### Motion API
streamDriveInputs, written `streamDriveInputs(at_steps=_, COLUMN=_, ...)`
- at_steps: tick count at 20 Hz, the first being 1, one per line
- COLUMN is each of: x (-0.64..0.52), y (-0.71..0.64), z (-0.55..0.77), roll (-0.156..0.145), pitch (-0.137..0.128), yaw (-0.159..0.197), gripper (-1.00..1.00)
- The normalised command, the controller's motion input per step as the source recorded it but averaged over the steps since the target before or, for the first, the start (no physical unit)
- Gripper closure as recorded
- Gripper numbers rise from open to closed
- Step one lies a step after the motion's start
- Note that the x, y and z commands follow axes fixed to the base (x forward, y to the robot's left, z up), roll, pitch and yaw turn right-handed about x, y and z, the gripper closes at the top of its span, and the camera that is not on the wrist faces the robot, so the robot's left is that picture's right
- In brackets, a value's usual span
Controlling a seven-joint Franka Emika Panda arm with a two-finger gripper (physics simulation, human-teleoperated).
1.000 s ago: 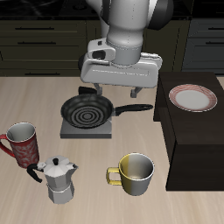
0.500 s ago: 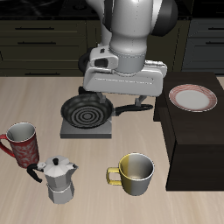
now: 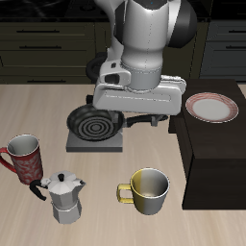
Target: Place the white and yellow mug on the plate
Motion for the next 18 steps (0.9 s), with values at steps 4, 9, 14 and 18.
streamDriveInputs(at_steps=4, x=0.1, y=-0.04, z=-0.17, roll=0.003, pitch=0.007, yaw=-0.045, gripper=-1.0)
streamDriveInputs(at_steps=9, x=0.04, y=0.01, z=-0.23, roll=-0.05, pitch=0.003, yaw=0.026, gripper=-1.0)
streamDriveInputs(at_steps=14, x=0.03, y=0.08, z=-0.1, roll=-0.004, pitch=-0.014, yaw=-0.043, gripper=-1.0)
streamDriveInputs(at_steps=18, x=0.03, y=0.06, z=-0.08, roll=0.006, pitch=-0.026, yaw=-0.038, gripper=-1.0)
